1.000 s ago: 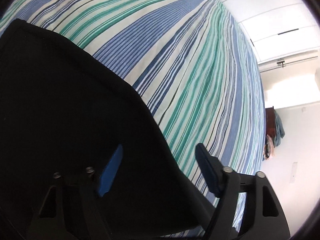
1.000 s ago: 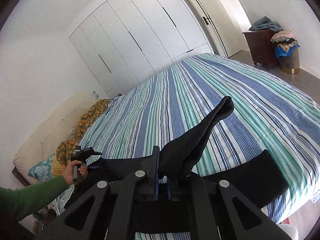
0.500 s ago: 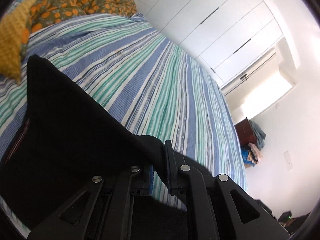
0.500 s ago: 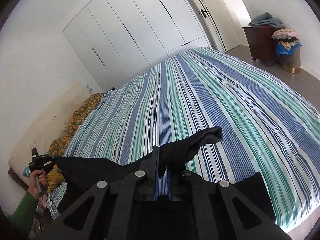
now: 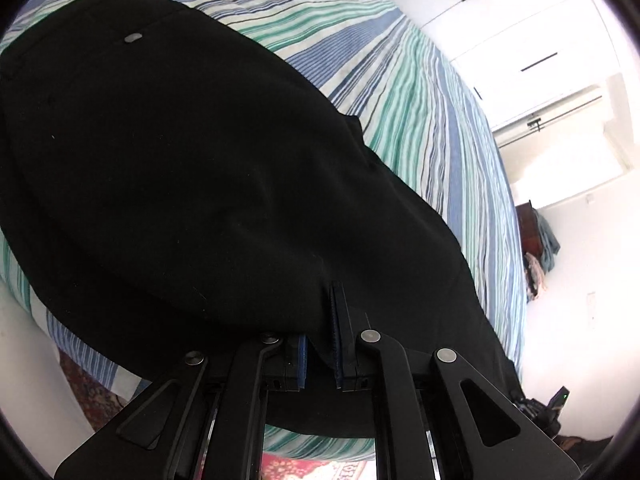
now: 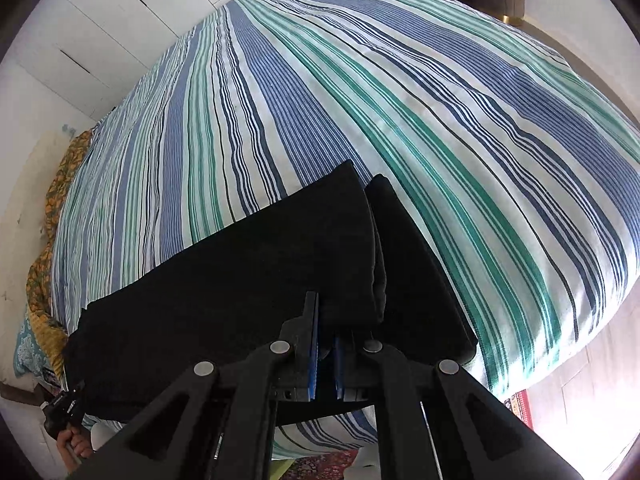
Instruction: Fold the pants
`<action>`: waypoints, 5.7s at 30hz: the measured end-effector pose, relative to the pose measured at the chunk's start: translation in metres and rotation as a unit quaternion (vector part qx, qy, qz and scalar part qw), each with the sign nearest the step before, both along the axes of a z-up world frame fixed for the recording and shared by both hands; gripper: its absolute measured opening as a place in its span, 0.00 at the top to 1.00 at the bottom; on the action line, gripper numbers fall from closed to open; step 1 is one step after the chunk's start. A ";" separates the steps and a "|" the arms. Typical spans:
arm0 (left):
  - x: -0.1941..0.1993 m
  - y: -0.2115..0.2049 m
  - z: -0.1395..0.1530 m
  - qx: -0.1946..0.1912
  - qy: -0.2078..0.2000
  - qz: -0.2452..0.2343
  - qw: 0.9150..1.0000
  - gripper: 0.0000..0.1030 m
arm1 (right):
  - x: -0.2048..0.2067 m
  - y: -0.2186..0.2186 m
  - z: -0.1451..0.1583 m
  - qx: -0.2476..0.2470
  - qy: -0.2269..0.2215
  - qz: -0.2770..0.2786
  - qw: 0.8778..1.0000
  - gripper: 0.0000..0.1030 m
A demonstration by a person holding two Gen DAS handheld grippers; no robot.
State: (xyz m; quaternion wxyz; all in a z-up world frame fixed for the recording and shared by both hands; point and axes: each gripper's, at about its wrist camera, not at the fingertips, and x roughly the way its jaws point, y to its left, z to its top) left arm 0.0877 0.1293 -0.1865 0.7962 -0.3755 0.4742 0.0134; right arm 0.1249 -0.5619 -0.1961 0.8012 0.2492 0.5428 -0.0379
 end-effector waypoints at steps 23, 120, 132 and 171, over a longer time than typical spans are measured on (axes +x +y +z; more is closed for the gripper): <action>0.015 0.008 -0.009 0.000 0.009 -0.011 1.000 0.95 | -0.031 -0.007 0.003 -0.022 0.022 -0.026 0.999 0.94; 0.052 -0.059 0.005 0.311 -0.011 -0.104 0.945 0.13 | -0.026 -0.086 0.022 0.113 -0.030 -0.115 0.986 0.09; 0.050 -0.057 0.006 0.303 -0.014 -0.100 0.948 0.12 | -0.049 -0.054 -0.015 0.197 -0.013 -0.185 0.963 0.09; 0.050 -0.054 0.003 0.297 -0.015 -0.095 0.950 0.10 | -0.005 0.020 0.057 0.328 -0.119 0.007 0.937 0.85</action>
